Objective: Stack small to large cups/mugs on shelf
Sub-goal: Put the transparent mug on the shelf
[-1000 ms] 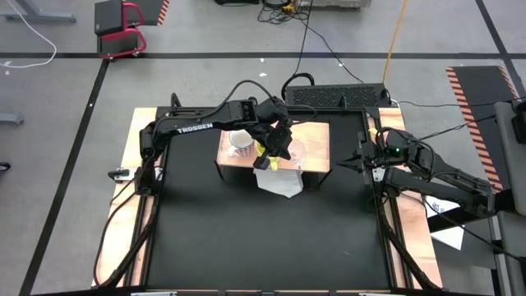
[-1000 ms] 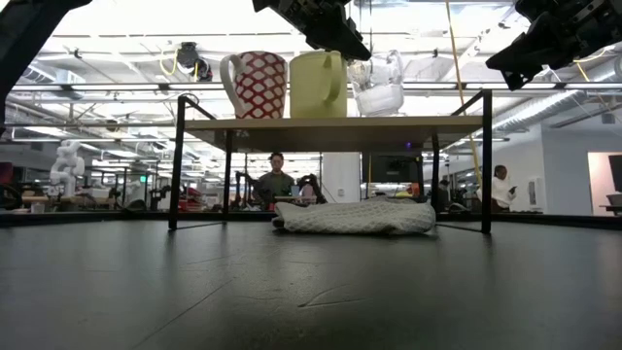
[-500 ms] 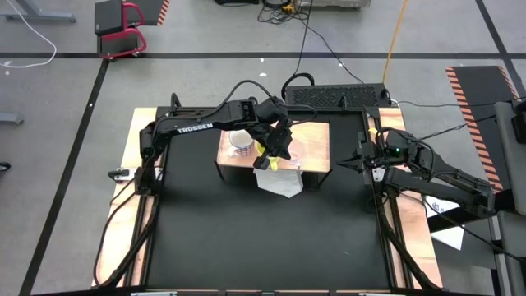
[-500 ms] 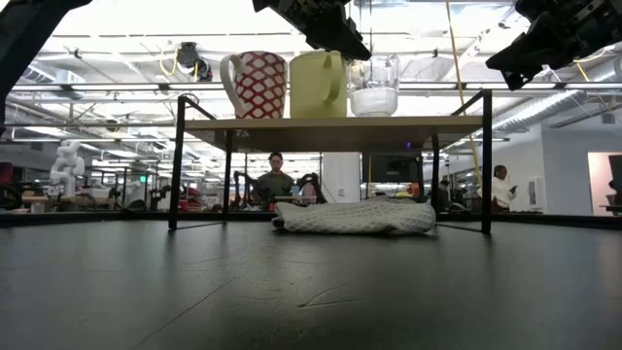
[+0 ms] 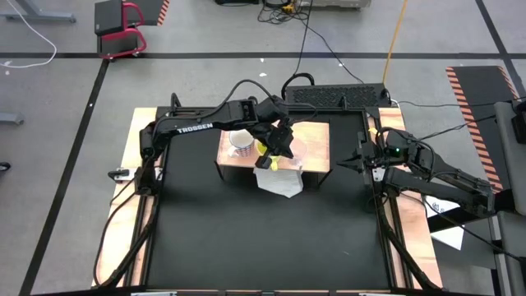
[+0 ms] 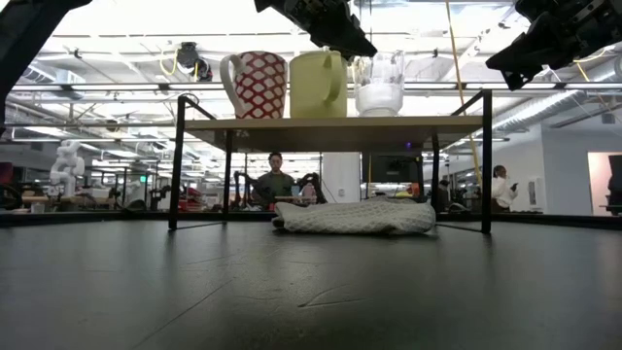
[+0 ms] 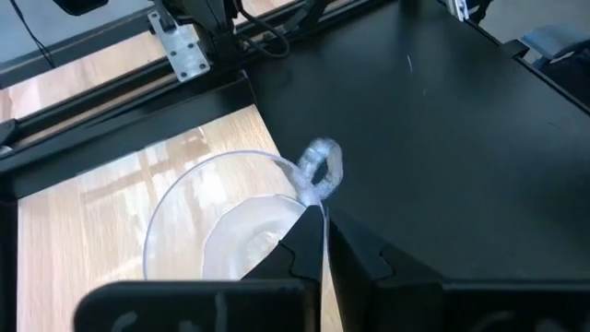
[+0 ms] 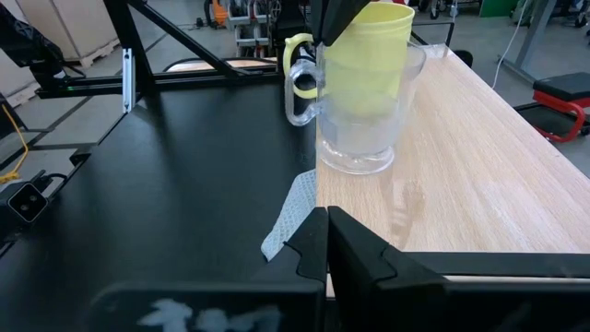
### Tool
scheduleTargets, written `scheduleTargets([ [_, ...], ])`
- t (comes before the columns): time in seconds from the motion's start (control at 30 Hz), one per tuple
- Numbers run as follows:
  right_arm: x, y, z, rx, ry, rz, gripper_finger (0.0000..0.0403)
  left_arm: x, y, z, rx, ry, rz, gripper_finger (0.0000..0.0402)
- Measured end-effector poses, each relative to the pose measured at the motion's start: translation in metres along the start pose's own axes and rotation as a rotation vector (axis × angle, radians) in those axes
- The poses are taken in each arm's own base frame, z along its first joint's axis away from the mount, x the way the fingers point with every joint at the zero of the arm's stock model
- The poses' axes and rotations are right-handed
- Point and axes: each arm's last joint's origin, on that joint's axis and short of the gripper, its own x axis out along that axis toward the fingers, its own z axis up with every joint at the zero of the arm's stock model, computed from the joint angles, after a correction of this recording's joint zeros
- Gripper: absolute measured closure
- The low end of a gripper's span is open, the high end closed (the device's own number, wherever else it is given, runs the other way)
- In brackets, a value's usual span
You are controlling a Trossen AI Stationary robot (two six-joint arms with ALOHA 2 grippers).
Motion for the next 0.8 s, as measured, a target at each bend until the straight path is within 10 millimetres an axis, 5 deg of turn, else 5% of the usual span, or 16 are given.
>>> scheduleTargets([
  [0.57, 0.0, 0.0, 0.0, 0.0, 0.0, 0.0, 0.0403, 0.0, -0.001, 0.0, -0.001, 0.008, 0.0, 0.0369],
  [0.8, 0.0, 0.0, 0.0, -0.003, 0.0, 0.001, 0.0403, -0.016, -0.018, 0.019, 0.074, -0.039, 0.005, 0.0369],
])
